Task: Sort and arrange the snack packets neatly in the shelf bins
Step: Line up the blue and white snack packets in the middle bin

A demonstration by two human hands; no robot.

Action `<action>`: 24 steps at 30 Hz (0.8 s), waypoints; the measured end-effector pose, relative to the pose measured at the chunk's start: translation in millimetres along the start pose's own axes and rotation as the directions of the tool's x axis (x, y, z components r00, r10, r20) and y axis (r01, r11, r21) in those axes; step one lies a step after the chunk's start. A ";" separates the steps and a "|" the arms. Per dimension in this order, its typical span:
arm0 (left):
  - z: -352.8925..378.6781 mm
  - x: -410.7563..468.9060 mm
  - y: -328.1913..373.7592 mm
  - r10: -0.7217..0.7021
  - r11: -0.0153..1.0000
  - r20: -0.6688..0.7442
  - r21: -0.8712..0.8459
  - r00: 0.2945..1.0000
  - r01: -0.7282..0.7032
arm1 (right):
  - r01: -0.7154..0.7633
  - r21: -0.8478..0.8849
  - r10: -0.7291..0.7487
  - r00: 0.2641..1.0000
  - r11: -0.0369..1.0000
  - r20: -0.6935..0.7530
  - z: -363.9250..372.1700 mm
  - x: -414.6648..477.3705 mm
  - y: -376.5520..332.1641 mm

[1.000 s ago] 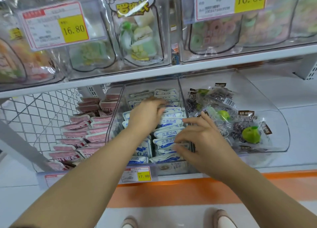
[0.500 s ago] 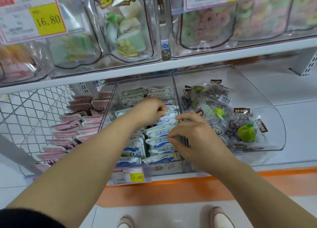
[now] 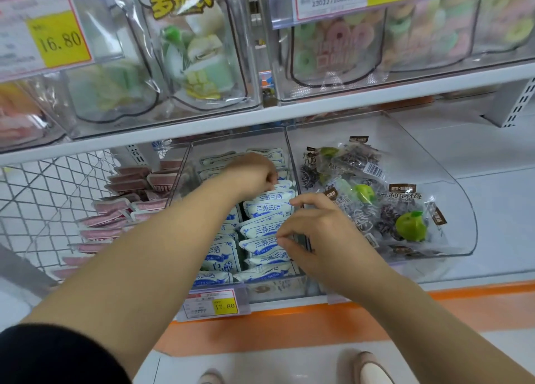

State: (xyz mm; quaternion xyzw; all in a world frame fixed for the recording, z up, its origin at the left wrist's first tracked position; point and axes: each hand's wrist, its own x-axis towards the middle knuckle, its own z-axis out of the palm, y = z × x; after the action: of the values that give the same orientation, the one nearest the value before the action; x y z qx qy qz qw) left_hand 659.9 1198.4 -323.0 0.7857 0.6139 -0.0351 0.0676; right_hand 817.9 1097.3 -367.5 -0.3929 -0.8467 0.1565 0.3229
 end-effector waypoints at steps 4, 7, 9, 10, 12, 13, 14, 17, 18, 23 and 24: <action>20.5 -1.9 2.4 0.035 0.996 -0.108 -0.077 0.994 -0.044 | 0.004 -0.023 -0.003 1.000 1.000 0.015 0.9 1.9 -0.7; 24.9 -2.8 -1.4 0.047 0.993 -0.113 -0.103 0.992 -0.059 | 0.012 -0.016 -0.012 1.000 1.000 0.007 3.5 2.3 -0.5; 17.6 -2.3 -3.7 0.058 0.994 -0.110 -0.089 0.992 -0.068 | 0.000 -0.009 0.000 1.000 1.000 0.003 3.0 1.8 -2.1; 13.3 -2.9 -4.6 0.047 0.993 -0.137 -0.102 0.989 -0.062 | -0.002 -0.005 0.002 1.000 1.000 0.006 2.5 1.3 -2.8; 8.9 -3.7 -7.6 0.004 0.985 -0.221 -0.168 0.975 -0.042 | -0.001 0.000 0.001 1.000 1.000 0.010 1.5 1.2 -2.3; 9.7 -3.5 -9.2 -0.023 0.981 -0.246 -0.192 0.969 -0.026 | -0.002 0.002 0.002 1.000 1.000 0.015 1.4 1.0 -1.9; 11.7 -3.2 -10.3 -0.045 0.980 -0.245 -0.198 0.968 -0.004 | -0.004 0.007 0.004 1.000 1.000 0.021 1.4 1.1 -2.1; 18.0 0.0 -10.1 -0.073 0.987 -0.192 -0.156 0.979 0.043 | -0.005 0.007 0.005 1.000 1.000 0.027 1.6 2.0 -2.9; 18.6 1.9 -9.7 -0.073 0.990 -0.174 -0.133 0.982 0.050 | -0.004 0.003 0.004 1.000 1.000 0.028 1.5 1.9 -2.8; 19.6 5.8 -8.1 -0.041 0.999 -0.148 -0.021 0.988 0.039 | 0.004 0.004 -0.004 1.000 1.000 0.029 2.1 1.4 -0.8; 22.6 4.7 -9.7 -0.025 1.000 -0.201 0.012 0.979 0.028 | 0.011 0.004 -0.011 1.000 1.000 0.023 2.5 1.3 -0.3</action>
State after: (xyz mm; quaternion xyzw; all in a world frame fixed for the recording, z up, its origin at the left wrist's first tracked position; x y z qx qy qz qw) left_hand 652.3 1201.8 -346.6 0.7775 0.6276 0.0390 -0.0009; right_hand 815.5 1098.1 -368.6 -0.3857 -0.8521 0.1610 0.3149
